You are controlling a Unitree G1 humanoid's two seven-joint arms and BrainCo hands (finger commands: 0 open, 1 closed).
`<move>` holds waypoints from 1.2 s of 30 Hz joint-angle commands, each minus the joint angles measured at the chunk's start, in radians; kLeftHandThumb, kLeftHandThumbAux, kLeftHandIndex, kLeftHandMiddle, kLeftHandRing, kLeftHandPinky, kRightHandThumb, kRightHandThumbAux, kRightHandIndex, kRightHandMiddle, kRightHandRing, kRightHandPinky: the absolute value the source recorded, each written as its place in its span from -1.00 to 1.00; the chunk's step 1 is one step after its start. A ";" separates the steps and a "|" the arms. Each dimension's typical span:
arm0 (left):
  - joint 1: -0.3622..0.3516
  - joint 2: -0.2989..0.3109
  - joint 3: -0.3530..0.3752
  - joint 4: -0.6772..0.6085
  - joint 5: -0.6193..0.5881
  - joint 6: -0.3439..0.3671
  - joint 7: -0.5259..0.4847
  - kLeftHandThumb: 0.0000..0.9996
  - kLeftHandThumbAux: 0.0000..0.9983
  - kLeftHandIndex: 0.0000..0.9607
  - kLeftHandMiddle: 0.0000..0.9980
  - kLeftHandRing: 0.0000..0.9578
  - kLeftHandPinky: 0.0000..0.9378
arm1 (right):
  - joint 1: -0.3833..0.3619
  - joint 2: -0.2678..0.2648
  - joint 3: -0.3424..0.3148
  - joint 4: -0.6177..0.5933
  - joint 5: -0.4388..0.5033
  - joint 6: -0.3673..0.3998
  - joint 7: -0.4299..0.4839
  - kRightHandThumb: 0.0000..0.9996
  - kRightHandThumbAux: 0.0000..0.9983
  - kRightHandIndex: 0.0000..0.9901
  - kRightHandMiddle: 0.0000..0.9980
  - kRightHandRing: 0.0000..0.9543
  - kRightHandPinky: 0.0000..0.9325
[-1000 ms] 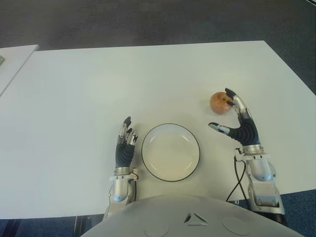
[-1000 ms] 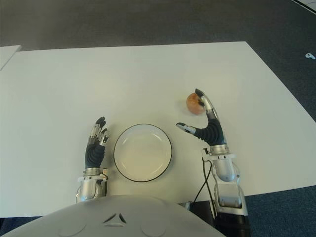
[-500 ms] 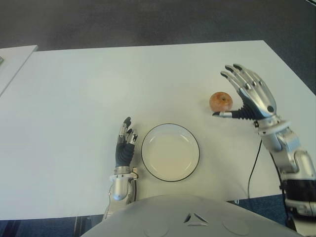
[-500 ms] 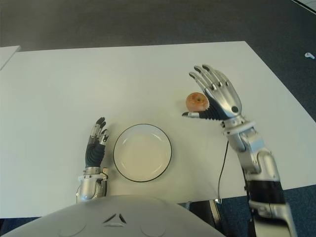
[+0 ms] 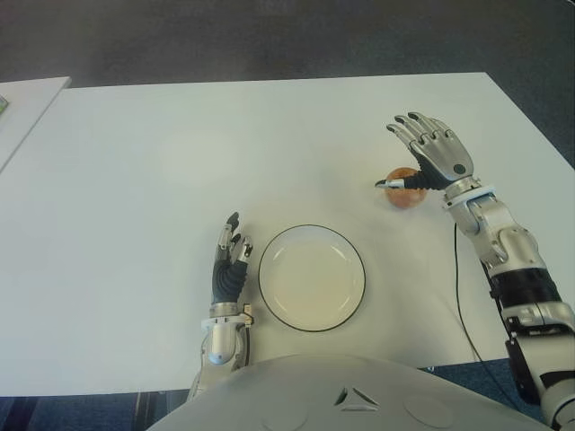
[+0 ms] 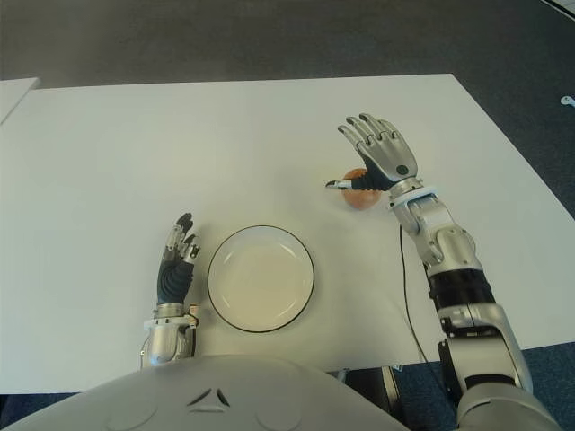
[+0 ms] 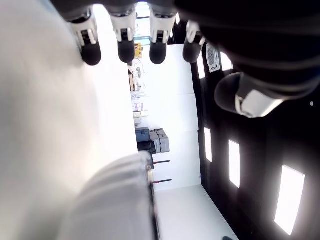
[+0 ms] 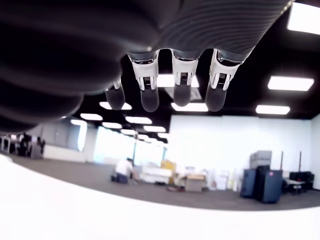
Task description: Put the apples into the plate.
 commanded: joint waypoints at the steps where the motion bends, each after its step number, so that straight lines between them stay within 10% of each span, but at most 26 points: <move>1: 0.002 -0.040 0.006 0.042 -0.022 0.014 0.021 -0.84 -0.27 -1.00 -1.00 -1.00 -1.00 | -0.077 -0.018 0.052 0.140 0.025 0.006 -0.003 -0.35 -0.51 -1.00 -1.00 -1.00 -1.00; 13: 0.003 -0.016 0.015 0.033 -0.014 0.072 0.028 -0.86 -0.25 -1.00 -1.00 -1.00 -1.00 | -0.204 0.021 0.104 0.399 0.158 -0.031 -0.098 -0.43 -0.37 -1.00 -1.00 -1.00 -1.00; 36: 0.006 0.002 0.030 0.038 0.021 0.071 0.039 -0.86 -0.15 -1.00 -1.00 -1.00 -1.00 | -0.241 0.028 0.209 0.526 0.216 -0.009 -0.130 -0.52 -0.27 -1.00 -1.00 -1.00 -1.00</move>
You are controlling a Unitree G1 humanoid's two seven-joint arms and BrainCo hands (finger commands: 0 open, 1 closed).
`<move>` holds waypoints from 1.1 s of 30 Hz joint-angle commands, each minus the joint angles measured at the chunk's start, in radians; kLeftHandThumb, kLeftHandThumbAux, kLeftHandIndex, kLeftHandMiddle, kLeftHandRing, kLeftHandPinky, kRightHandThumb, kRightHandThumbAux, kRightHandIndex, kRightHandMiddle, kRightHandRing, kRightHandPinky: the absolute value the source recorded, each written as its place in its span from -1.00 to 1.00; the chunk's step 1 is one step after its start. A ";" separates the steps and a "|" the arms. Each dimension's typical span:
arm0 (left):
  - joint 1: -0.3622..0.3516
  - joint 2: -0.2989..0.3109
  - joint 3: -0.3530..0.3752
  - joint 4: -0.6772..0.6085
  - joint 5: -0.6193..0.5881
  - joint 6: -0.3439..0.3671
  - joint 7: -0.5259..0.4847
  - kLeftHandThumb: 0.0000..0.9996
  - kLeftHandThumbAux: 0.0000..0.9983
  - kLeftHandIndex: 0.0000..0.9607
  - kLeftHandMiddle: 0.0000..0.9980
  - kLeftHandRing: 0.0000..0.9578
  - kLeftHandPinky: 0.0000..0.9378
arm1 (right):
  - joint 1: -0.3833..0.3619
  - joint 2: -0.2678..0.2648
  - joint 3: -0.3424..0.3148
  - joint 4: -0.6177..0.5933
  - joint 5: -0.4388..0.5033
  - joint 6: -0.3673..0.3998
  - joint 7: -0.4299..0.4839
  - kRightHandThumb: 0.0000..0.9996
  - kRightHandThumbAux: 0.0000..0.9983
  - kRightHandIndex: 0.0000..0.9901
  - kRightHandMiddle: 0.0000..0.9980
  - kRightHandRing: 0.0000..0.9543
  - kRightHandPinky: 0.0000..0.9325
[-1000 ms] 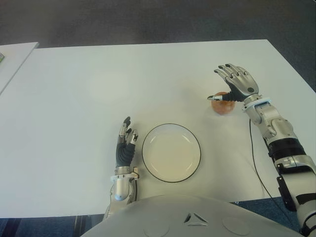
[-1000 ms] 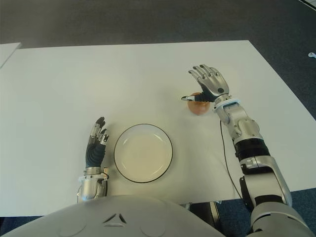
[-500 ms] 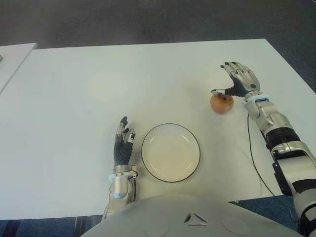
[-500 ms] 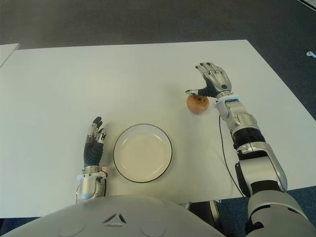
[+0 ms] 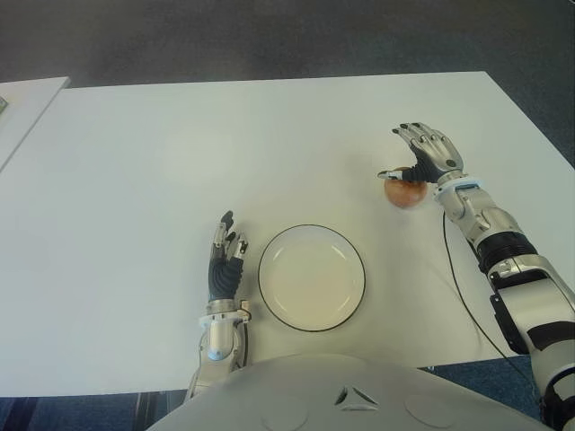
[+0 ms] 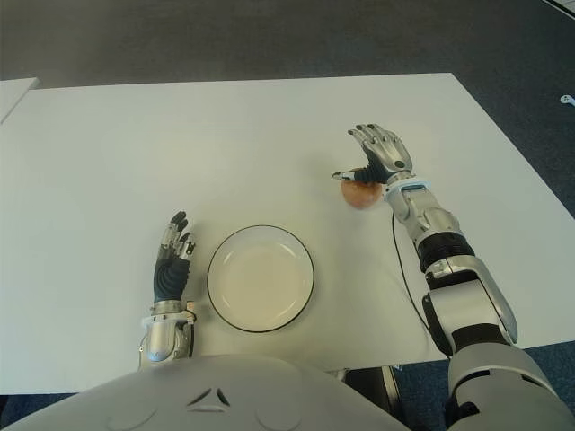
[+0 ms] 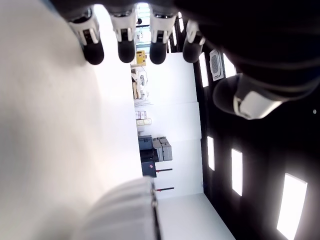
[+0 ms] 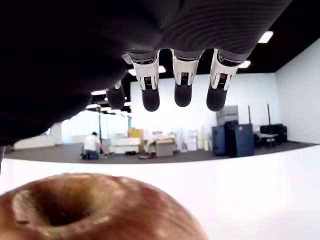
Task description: Put the apples into the plate.
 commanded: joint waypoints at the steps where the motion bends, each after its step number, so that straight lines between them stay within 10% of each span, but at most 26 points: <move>1: 0.015 0.001 0.008 0.031 0.027 0.034 0.016 -0.86 -0.14 -1.00 -1.00 -1.00 -1.00 | -0.005 -0.001 0.021 0.024 0.015 0.008 -0.004 -0.52 -0.27 -1.00 -1.00 -1.00 -1.00; 33: 0.008 -0.010 0.001 0.038 -0.016 0.021 -0.004 -0.85 -0.16 -1.00 -1.00 -1.00 -1.00 | 0.100 0.013 0.074 0.036 0.067 0.008 -0.024 -0.56 -0.34 -1.00 -1.00 -1.00 -1.00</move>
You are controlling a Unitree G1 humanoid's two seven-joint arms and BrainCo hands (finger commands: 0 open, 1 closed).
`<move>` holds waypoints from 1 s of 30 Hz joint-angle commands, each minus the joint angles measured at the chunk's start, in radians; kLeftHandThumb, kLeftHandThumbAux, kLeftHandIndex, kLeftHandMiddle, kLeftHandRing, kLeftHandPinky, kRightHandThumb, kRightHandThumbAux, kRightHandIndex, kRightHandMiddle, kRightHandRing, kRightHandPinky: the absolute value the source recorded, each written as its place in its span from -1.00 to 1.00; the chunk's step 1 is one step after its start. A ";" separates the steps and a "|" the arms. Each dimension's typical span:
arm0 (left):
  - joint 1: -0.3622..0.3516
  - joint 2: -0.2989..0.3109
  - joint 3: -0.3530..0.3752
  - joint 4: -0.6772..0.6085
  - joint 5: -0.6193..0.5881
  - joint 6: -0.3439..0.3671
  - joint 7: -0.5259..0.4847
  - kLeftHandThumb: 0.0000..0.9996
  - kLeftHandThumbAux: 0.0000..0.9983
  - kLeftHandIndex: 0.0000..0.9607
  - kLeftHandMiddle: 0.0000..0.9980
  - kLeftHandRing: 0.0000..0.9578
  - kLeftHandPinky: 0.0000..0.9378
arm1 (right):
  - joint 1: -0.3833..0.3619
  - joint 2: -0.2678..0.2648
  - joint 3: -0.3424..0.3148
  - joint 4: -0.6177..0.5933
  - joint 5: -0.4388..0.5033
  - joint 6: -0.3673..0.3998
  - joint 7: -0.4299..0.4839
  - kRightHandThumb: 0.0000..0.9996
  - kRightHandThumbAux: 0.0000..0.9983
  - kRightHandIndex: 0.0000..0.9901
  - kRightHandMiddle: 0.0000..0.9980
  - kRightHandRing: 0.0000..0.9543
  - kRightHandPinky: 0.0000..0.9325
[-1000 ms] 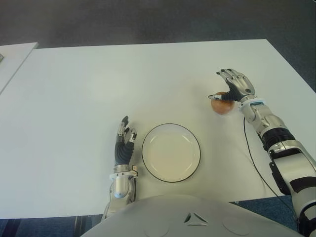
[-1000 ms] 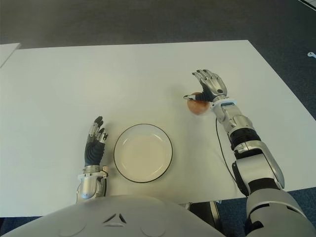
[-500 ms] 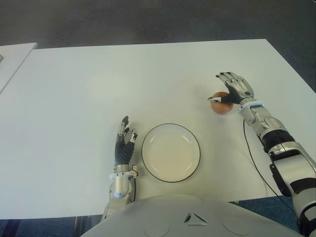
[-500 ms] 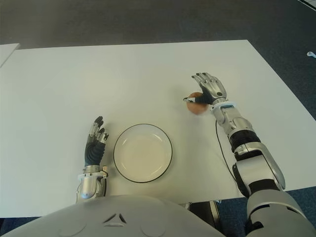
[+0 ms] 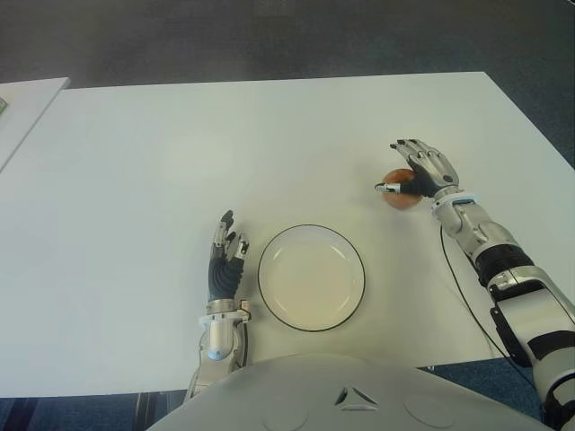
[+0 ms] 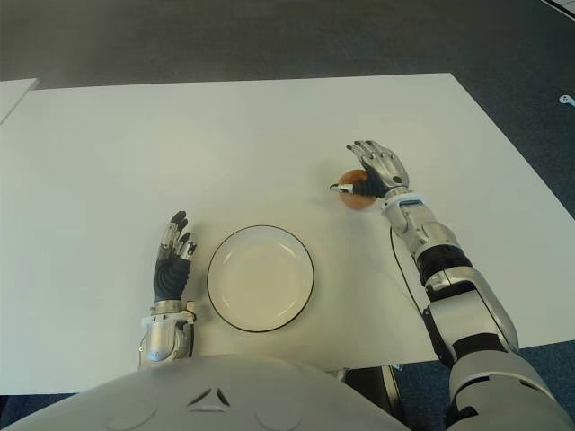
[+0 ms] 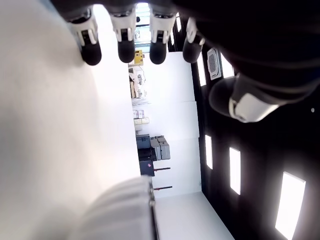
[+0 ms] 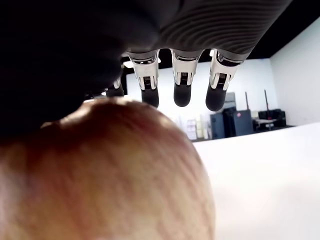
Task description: Put the apples into the plate.
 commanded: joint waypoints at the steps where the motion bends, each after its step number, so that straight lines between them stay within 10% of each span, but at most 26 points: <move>1: 0.012 -0.010 0.005 0.037 -0.010 0.030 -0.005 -0.85 -0.18 -1.00 -1.00 -1.00 -1.00 | 0.035 0.013 0.026 0.035 -0.001 0.013 0.005 -0.57 -0.35 -1.00 -1.00 -1.00 -1.00; 30: 0.024 0.001 0.000 -0.011 -0.009 0.065 -0.013 -0.87 -0.14 -1.00 -1.00 -1.00 -1.00 | 0.035 0.084 0.101 0.182 0.025 0.031 0.001 -0.58 -0.31 -1.00 -1.00 -1.00 -1.00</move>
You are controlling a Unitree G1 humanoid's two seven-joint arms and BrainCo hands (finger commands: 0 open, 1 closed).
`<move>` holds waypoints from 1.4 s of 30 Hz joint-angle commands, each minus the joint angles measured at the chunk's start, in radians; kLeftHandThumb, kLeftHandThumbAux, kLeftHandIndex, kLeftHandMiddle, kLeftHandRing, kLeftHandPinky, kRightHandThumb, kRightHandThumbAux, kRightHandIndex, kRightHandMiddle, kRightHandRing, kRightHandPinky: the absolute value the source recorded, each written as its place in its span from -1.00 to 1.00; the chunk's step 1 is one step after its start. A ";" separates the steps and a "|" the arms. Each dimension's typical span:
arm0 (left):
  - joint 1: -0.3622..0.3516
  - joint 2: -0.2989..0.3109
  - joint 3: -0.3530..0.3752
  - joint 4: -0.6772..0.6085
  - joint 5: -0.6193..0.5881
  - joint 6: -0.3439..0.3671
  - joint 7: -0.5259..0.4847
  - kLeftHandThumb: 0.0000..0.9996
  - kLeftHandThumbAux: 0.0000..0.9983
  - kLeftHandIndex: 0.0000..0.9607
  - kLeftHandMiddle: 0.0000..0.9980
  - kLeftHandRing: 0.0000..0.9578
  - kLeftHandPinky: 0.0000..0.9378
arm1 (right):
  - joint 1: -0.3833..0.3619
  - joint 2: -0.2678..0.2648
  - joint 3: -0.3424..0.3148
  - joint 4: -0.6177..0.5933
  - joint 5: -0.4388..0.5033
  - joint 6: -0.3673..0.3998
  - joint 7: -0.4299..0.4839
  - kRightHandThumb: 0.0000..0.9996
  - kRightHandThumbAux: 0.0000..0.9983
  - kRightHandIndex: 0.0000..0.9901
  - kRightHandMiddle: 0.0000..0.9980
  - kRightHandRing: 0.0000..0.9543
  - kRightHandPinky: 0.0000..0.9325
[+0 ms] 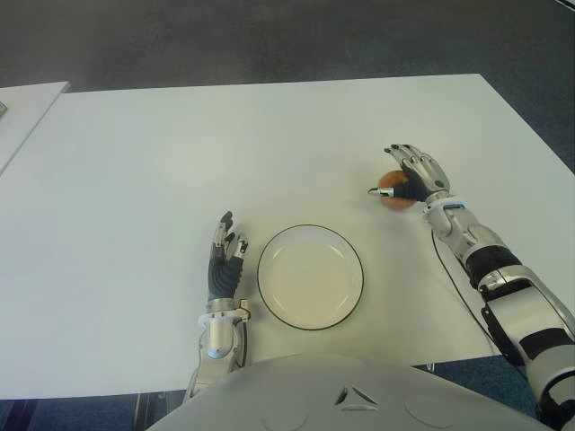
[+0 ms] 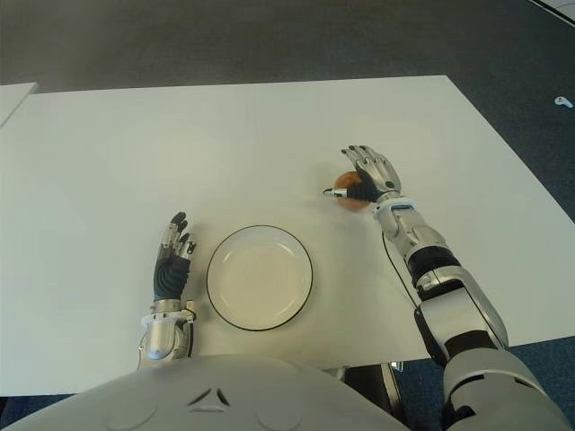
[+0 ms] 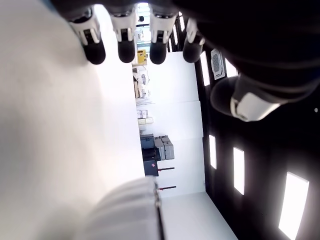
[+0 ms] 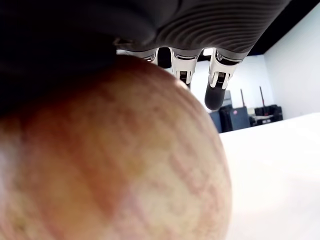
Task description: Put the apples into the plate.
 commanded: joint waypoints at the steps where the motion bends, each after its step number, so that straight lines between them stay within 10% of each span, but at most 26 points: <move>1: 0.026 0.001 0.000 0.002 0.002 0.033 -0.013 -0.87 -0.14 -1.00 -1.00 -1.00 -1.00 | 0.052 0.042 0.049 0.102 -0.020 0.023 0.027 -0.58 -0.31 -1.00 -1.00 -1.00 -1.00; 42: 0.040 0.010 -0.007 -0.038 -0.008 0.042 -0.048 -0.89 -0.12 -1.00 -1.00 -1.00 -1.00 | -0.014 0.063 0.116 0.240 -0.002 -0.011 -0.010 -0.44 -0.12 -0.98 -0.91 -0.93 -0.91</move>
